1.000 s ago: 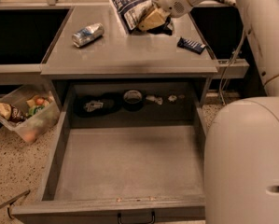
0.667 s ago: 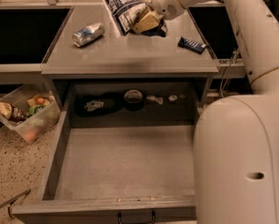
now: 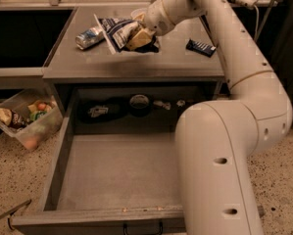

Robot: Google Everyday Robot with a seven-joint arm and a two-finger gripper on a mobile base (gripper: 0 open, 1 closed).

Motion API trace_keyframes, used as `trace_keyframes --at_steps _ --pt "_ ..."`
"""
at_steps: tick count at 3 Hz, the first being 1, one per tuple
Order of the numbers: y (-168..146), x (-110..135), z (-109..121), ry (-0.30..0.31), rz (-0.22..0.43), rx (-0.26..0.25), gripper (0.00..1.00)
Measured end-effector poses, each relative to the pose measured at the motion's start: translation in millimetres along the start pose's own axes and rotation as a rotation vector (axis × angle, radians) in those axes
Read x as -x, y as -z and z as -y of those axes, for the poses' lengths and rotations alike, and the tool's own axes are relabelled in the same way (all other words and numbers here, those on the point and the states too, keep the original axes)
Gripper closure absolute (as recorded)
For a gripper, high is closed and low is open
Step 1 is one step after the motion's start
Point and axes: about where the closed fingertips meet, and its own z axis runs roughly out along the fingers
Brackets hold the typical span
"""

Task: Pick blue chip bag from top drawer and place on counter

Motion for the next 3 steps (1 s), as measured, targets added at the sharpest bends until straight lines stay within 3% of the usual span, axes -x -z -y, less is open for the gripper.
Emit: trace_keyframes --at_steps 3 --pt "-34.9 -50.5 -18.6 -0.131 -0.016 0.099 1.0"
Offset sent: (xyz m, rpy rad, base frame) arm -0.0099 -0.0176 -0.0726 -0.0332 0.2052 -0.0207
